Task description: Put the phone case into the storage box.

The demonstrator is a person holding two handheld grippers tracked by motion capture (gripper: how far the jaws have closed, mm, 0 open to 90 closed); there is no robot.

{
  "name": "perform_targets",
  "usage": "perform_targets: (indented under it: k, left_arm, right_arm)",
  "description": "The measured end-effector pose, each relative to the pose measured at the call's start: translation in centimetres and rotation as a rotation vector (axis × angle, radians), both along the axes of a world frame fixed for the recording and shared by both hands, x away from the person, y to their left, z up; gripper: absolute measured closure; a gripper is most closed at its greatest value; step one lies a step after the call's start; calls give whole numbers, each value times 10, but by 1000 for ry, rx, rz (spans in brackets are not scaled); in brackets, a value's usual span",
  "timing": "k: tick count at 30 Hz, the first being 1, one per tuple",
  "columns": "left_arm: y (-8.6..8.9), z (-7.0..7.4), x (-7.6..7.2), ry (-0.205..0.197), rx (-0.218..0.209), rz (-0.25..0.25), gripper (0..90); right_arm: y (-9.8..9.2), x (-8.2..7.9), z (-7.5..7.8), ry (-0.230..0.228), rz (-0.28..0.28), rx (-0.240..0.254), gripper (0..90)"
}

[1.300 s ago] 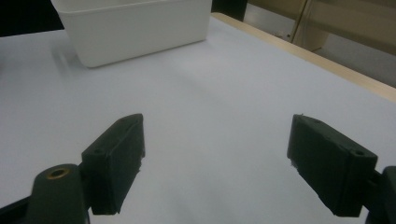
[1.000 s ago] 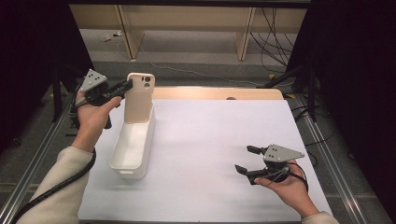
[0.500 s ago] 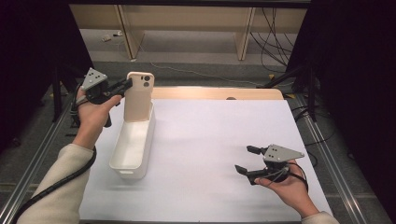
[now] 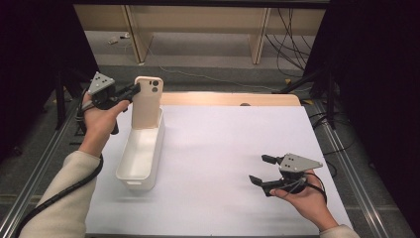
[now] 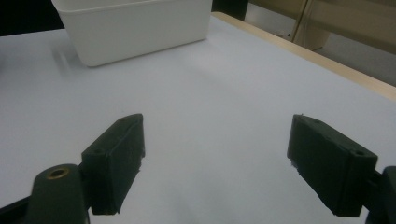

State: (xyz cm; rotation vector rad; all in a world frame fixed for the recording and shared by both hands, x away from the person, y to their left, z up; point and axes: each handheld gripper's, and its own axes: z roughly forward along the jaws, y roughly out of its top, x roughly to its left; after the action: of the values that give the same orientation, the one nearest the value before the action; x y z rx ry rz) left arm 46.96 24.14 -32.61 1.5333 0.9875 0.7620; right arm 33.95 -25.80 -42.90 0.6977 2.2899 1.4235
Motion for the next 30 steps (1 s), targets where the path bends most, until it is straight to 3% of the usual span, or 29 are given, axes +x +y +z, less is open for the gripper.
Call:
perform_targets:
  k: [30]
  left_arm:
    - [2,-10,16,32,11,21,819]
  right_arm:
    - [0,0,0,1,0,-1,202]
